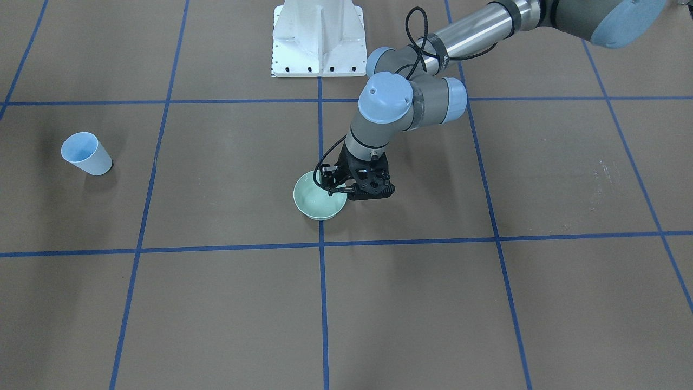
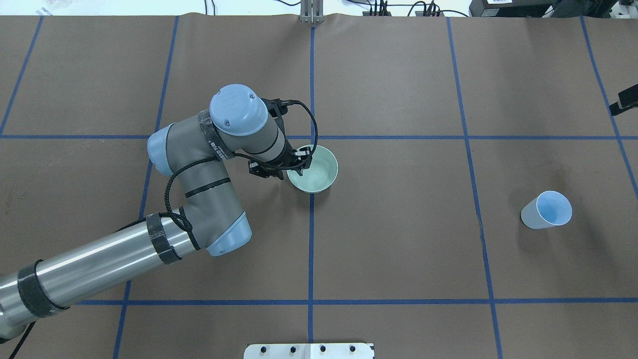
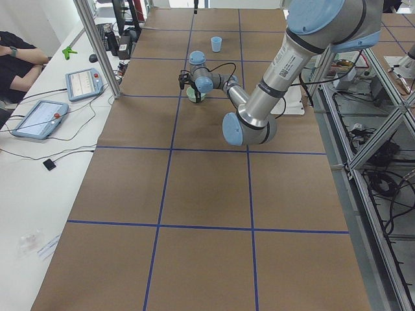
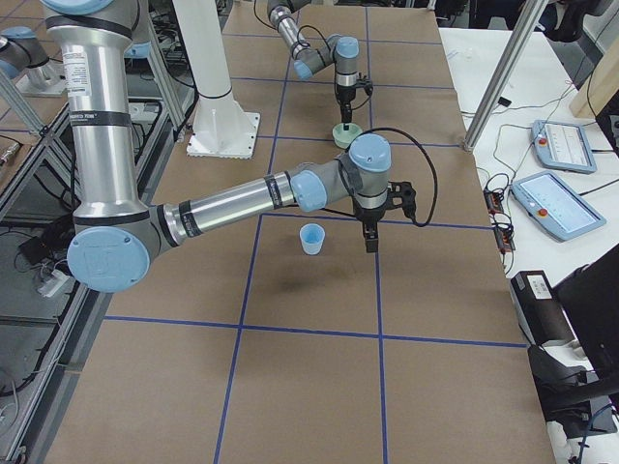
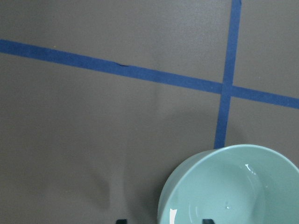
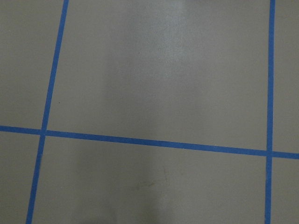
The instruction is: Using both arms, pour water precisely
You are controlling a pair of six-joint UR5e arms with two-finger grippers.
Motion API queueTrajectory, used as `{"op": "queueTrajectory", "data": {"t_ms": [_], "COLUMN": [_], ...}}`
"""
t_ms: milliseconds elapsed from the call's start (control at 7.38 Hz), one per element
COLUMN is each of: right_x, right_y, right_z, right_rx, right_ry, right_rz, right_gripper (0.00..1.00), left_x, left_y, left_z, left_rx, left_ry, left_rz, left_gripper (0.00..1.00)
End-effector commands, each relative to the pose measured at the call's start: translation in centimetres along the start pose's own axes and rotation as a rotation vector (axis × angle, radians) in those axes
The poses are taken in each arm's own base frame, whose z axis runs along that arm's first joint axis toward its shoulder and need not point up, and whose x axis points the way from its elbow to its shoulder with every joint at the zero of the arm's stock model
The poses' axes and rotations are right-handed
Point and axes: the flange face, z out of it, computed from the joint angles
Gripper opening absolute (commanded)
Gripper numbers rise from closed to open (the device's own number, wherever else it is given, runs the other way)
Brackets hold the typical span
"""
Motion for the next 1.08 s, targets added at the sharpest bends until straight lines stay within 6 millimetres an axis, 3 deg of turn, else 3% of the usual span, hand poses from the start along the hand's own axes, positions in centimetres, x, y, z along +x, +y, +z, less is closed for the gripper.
{"op": "queueTrajectory", "data": {"t_ms": [0, 271, 407, 542, 678, 949], "right_x": [0.5, 0.7, 0.8, 1.1, 1.3, 1.4], "right_y": [0.3, 0.3, 0.3, 0.2, 0.4, 0.9], "right_z": [0.1, 0.1, -0.1, -0.6, -0.4, -0.5], "right_rx": [-0.006, -0.006, -0.011, -0.011, -0.014, -0.014], "right_ry": [-0.004, -0.003, -0.009, -0.012, -0.012, -0.012], "right_rz": [0.008, 0.012, 0.020, 0.035, 0.038, 0.038], "right_gripper": [0.99, 0.99, 1.00, 1.00, 0.99, 1.00], "left_x": [0.2, 1.6, 1.4, 0.6, -2.8, -13.6], "left_y": [0.3, -0.3, -2.4, -4.7, -6.7, -6.1], "left_z": [0.2, -1.5, -4.1, -8.1, -12.0, -16.5], "left_rx": [-0.004, -0.002, -0.040, -0.058, -0.073, -0.082], "left_ry": [0.000, 0.016, 0.030, 0.055, 0.051, -0.010], "left_rz": [0.013, 0.025, -0.004, -0.030, -0.049, 0.069], "left_gripper": [0.00, 0.00, 0.00, 0.00, 0.00, 0.00]}}
